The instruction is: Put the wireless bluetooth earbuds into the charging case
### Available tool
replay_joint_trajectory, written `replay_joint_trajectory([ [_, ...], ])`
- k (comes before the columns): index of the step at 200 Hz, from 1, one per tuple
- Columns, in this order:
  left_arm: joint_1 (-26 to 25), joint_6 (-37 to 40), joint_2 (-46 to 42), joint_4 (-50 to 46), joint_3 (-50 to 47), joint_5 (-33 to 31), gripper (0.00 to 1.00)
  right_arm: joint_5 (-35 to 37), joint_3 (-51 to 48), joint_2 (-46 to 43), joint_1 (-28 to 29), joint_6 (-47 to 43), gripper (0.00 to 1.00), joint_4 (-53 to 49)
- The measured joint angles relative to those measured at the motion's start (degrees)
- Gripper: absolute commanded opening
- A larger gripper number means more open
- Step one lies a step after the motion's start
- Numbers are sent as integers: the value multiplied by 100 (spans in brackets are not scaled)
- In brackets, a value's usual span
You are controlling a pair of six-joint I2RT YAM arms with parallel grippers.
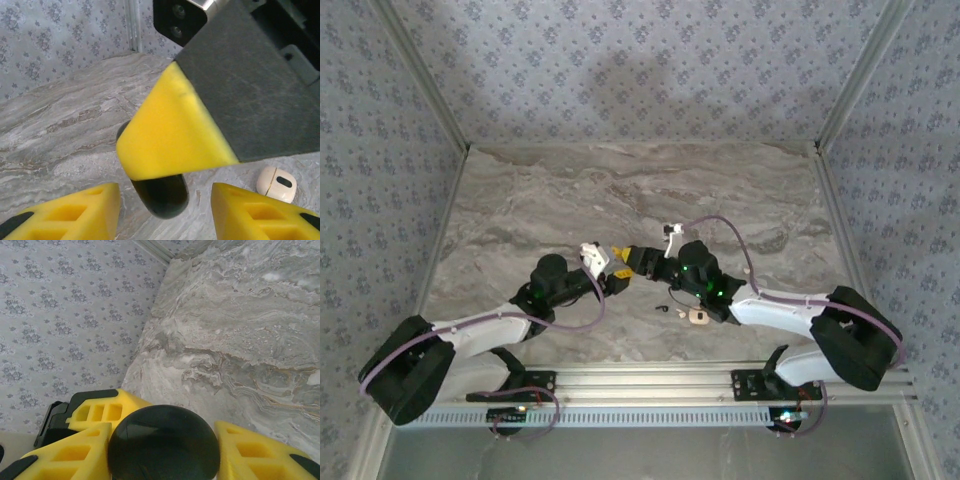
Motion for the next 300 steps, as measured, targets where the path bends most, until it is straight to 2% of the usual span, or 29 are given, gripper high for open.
replay_joint_trajectory([
  [27, 0, -87, 83, 98, 13, -42, 49, -4, 0, 70, 63, 44, 44, 87],
  [94, 0, -212, 129, 142, 42, -63, 27, 20, 0, 129, 120, 105, 46, 160],
  [120, 0, -219, 122, 22, 96, -44, 21, 63, 0, 127, 120, 98, 56, 149],
  [154, 2, -168, 33, -212, 173, 120, 17, 74, -48, -127, 120, -83, 75, -44],
  [188, 94, -168, -26, -358, 317, 446, 16, 120, -269, -960, 33, -507, 80, -409],
  [219, 354, -192, -20, -568, 455, 1058, 15, 81, -306, -2011, -299, -1384, 77, -1152],
  [240, 428, -192, 46, -846, 796, 1617, 14, -188, -332, -2747, -708, -2277, 69, -1663],
  [267, 428, -190, 186, -1075, 1246, 2363, 14, -1034, -334, -3438, -1362, -3689, 62, -2295],
  [300, 426, -94, 240, -1482, 1521, 2983, 14, -2284, -306, -3589, -1867, -5794, 57, -3171],
])
